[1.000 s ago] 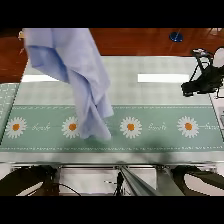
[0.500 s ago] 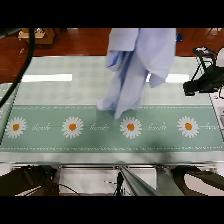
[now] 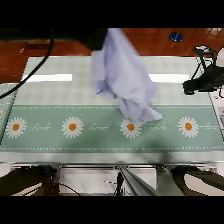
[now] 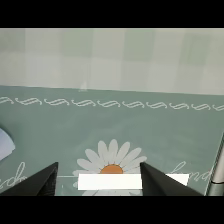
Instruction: Fold the shirts.
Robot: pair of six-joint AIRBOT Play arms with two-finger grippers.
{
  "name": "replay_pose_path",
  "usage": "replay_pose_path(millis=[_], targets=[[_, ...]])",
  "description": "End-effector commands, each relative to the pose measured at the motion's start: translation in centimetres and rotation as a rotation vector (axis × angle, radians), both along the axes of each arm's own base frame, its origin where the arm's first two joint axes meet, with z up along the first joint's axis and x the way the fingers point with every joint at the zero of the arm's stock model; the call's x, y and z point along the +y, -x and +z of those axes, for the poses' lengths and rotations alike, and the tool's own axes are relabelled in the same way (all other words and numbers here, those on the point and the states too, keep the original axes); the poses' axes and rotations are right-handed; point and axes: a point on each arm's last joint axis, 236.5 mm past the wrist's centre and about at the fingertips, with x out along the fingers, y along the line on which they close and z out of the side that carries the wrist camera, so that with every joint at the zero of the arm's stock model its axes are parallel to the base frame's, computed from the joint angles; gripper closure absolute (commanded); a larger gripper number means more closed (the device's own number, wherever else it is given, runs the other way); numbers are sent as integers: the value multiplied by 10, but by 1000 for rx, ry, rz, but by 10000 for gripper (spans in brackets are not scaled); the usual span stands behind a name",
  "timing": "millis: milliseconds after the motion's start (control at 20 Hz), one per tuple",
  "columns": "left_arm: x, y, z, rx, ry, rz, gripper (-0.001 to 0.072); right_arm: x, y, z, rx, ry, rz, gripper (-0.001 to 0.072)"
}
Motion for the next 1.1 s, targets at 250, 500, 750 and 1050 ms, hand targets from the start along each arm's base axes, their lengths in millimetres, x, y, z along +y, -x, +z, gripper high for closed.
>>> replay_pose_path(millis=[250, 500, 750, 1050], targets=[[163, 23, -254, 660, -329, 295, 676, 1, -3, -1, -13, -4, 3, 121], [190, 45, -310, 804, -249, 354, 645, 3, 11, -30, 52, -9, 21, 120], [221, 31, -293, 768, -141, 327, 621, -14, 21, -46, 95, 66, 29, 120], [269, 28, -278, 811, 155, 459, 2, -16, 11, -44, 59, 84, 66, 120]])
